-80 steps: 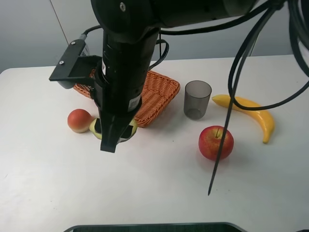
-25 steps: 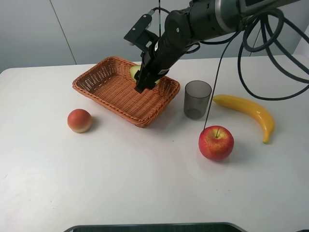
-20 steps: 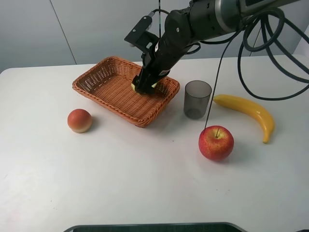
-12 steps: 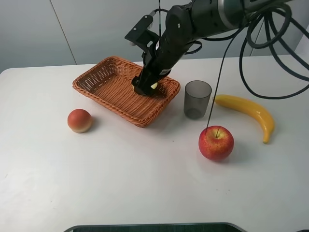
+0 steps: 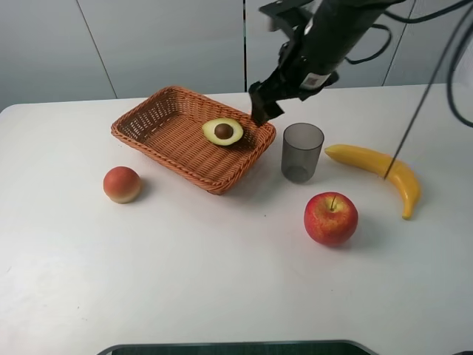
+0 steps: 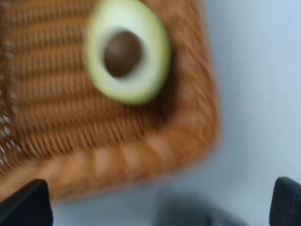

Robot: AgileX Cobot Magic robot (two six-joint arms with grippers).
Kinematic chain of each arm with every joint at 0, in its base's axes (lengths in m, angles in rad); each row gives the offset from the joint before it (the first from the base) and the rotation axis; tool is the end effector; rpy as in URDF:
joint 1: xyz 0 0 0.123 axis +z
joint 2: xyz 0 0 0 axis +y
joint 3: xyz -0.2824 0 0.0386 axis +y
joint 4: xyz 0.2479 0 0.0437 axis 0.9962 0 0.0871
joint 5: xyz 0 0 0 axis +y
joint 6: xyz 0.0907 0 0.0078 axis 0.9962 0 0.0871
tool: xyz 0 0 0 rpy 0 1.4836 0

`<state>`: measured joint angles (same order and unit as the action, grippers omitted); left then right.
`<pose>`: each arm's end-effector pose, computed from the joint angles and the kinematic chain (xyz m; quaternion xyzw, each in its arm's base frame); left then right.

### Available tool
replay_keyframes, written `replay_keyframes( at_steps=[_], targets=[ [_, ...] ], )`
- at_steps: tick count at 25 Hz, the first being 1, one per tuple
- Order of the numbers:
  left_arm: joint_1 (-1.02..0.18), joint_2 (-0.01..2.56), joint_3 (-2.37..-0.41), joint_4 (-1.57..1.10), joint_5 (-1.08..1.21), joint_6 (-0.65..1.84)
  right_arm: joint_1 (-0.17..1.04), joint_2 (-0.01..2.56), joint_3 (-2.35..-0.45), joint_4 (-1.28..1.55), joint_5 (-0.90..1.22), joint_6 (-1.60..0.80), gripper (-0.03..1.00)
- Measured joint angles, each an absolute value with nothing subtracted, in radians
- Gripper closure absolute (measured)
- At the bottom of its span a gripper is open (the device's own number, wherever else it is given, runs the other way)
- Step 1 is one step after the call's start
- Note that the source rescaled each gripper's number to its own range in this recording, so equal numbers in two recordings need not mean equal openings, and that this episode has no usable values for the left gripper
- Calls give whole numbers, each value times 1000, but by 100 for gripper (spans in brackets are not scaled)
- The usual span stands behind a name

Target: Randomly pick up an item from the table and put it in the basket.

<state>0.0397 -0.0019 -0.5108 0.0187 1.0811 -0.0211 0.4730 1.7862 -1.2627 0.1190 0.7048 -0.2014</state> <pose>-0.0073 0.0012 0.2785 -0.0265 0.8548 0.0142 0.5181 0.3285 0.1760 0.2221 -0.2887 0.9323 0.0757 0.2045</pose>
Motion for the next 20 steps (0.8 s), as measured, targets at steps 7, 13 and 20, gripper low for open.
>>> replay_keyframes(
  at_steps=[7, 13, 20],
  targets=[
    [40, -2, -511, 19, 1081, -21, 245, 1490, -1017, 119, 737, -93, -2],
    [40, -2, -511, 19, 1081, -21, 35, 1228, -854, 119, 795, -89, -2],
    [40, -2, -511, 19, 1081, -21, -93, 911, -779, 107, 876, -91, -2]
  ],
)
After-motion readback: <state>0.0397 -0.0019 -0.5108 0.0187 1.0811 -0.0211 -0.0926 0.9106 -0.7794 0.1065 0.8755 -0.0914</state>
